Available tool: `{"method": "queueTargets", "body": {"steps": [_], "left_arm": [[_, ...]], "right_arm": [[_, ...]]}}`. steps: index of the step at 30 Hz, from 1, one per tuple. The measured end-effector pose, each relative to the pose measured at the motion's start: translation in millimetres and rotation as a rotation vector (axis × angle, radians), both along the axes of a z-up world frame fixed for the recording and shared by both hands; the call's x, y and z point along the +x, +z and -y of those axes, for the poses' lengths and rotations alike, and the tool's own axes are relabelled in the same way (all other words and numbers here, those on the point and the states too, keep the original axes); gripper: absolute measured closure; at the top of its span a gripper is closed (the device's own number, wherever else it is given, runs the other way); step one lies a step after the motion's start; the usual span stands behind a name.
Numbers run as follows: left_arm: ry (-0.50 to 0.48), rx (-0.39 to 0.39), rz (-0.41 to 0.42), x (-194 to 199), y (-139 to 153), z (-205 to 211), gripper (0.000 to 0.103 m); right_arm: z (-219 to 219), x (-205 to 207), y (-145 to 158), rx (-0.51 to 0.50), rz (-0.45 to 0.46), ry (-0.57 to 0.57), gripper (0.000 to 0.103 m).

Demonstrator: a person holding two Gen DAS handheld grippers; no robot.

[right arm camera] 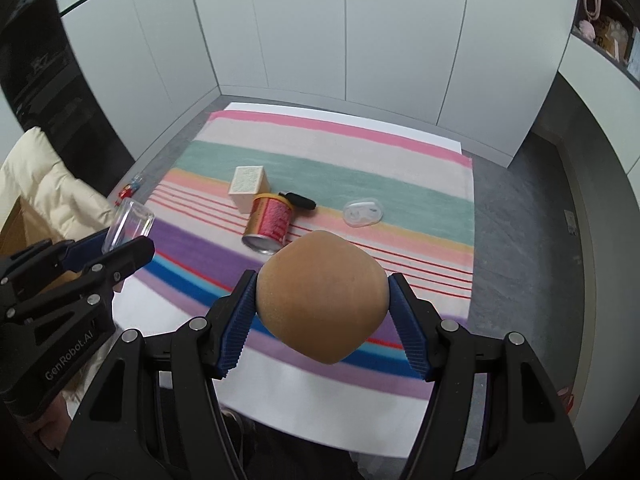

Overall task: Organize objects
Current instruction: 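Carry the glass bottle with left tool while right tool carries the sponge toward the cardboard box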

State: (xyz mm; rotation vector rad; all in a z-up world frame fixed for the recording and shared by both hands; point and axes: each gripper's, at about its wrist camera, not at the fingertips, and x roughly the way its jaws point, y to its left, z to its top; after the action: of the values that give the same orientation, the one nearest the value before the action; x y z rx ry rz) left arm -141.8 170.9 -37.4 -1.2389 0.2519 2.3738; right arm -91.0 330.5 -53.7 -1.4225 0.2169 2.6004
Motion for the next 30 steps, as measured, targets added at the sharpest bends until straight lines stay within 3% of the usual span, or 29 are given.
{"method": "queueTargets", "body": {"steps": [8, 19, 30], "left_arm": [[0.023, 0.056, -0.001, 33, 26, 20, 0.075], [0.019, 0.077, -0.051, 47, 37, 43, 0.075], [0.068, 0.073, -0.038, 31, 18, 71, 0.075]], "right_arm": [[11, 30, 30, -0.001, -0.054, 0.048, 0.036], [6, 38, 37, -0.036, -0.074, 0.064, 0.036], [9, 20, 42, -0.087, -0.095, 0.073, 0.036]]}}
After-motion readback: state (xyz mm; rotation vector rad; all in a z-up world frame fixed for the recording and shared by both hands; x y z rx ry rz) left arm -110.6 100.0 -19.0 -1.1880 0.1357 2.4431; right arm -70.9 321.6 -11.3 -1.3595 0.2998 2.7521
